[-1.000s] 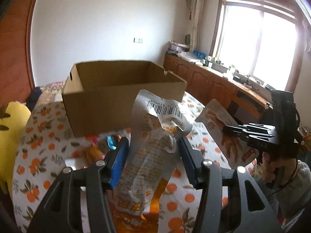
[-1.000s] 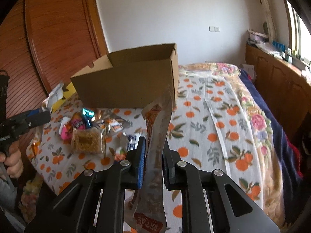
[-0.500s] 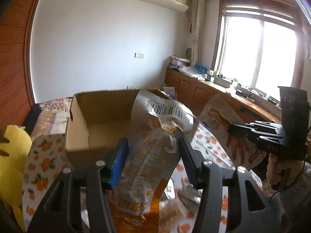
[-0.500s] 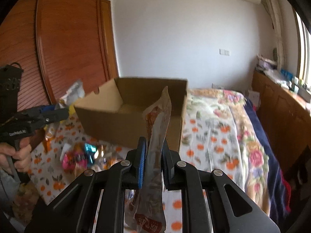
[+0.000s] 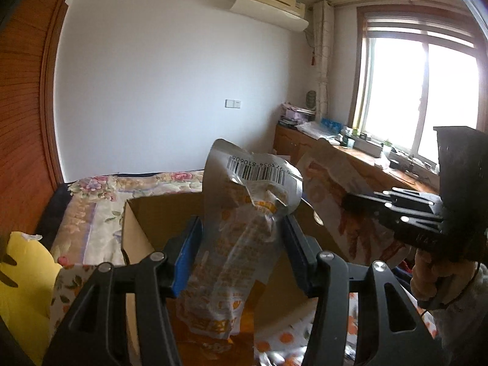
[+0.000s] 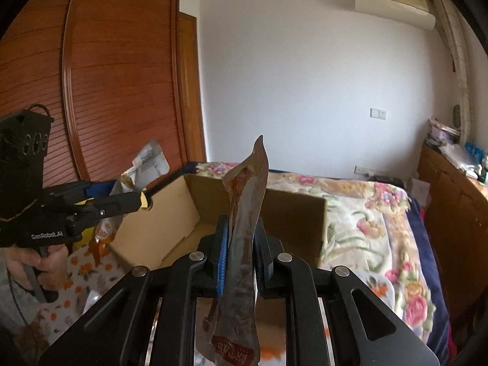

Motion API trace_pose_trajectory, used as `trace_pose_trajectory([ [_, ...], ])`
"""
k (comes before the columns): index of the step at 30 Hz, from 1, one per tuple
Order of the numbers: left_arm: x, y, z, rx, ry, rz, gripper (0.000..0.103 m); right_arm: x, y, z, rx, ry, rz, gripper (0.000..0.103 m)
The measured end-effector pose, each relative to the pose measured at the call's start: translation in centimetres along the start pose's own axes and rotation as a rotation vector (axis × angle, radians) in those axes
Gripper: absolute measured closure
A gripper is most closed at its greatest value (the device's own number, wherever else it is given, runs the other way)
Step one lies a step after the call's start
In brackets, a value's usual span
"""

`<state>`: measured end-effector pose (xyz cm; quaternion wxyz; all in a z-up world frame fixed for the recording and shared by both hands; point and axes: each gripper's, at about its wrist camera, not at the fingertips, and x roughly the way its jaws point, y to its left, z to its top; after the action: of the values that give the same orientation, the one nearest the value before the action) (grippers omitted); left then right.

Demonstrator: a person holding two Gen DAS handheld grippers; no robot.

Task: Organize snacks
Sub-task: 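Open the left tool over the box while the right tool releases its packet inside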

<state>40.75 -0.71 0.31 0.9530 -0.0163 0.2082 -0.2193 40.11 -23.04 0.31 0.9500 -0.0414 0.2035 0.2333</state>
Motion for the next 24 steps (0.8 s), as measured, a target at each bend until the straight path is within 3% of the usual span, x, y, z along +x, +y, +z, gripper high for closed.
trace_pose_trajectory([
  [5, 2.3, 1.9, 0.0, -0.021, -0.004, 0.027, 0.049, 3.6, -0.4, 0.0, -0.003, 0.02, 0.0, 0.091],
  [12, 4.2, 3.7, -1.4, -0.077, 0.0, 0.032, 0.048, 5.2, -1.4, -2.3, 0.045, 0.04, -0.001, 0.09],
  [17, 5.7, 3.7, -2.2, -0.09, 0.056, 0.042, 0.047, 6.0, -1.6, -2.4, 0.06, 0.066, 0.013, 0.089],
  [24, 5.4, 3.1, -2.3, -0.064, 0.047, 0.059, 0.044, 7.8, -1.7, -2.1, 0.045, 0.108, 0.002, 0.083],
])
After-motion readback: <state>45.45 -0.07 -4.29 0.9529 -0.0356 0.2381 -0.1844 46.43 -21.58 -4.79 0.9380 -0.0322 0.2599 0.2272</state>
